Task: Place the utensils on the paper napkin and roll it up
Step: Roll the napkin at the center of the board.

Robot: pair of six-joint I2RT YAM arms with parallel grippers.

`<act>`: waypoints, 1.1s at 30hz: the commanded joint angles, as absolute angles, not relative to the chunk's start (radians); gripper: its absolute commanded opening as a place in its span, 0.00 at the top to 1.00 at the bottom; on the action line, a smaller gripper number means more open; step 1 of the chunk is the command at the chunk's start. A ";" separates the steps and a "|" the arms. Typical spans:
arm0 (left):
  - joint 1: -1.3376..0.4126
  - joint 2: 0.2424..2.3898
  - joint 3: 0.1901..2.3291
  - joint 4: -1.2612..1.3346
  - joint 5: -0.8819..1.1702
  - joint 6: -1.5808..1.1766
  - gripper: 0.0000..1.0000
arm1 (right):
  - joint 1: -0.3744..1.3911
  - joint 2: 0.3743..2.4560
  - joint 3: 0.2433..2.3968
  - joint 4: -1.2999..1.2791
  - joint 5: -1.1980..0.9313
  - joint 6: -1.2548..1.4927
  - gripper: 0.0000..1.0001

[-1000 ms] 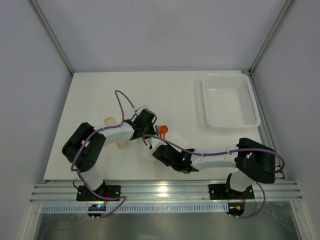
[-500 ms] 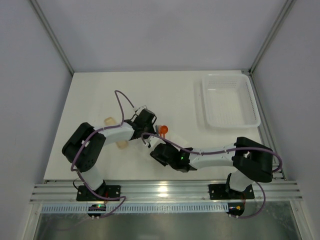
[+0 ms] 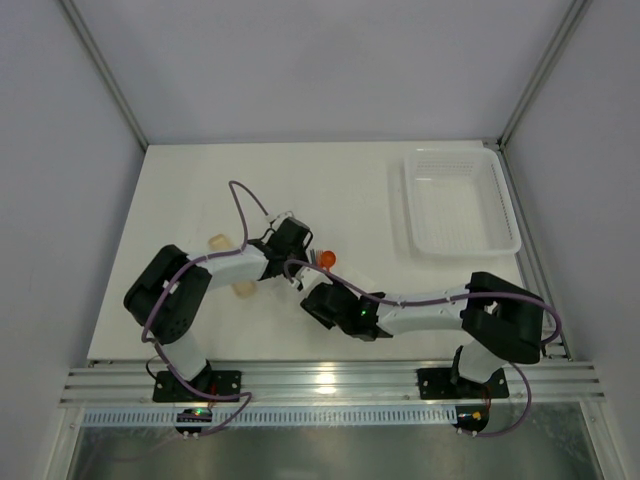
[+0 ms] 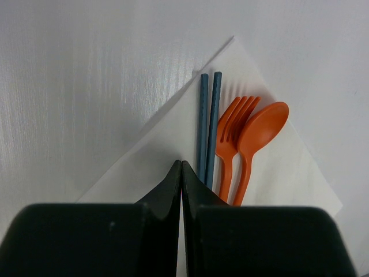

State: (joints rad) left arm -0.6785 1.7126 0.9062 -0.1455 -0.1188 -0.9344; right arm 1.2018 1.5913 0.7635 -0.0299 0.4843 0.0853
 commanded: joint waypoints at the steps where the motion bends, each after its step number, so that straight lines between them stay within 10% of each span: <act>1: -0.678 1.717 0.879 -0.181 -0.114 -0.923 1.00 | 1.195 1.603 0.801 0.025 0.499 0.109 0.37; 33: -0.680 1.569 0.874 -0.216 -0.150 -0.887 0.94 | 1.175 1.598 0.747 0.028 0.434 0.172 0.35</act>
State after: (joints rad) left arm -0.6785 1.6367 0.8757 -0.1932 -0.1242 -0.9077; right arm 1.1778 1.6039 0.7666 -0.0048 0.4446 0.1390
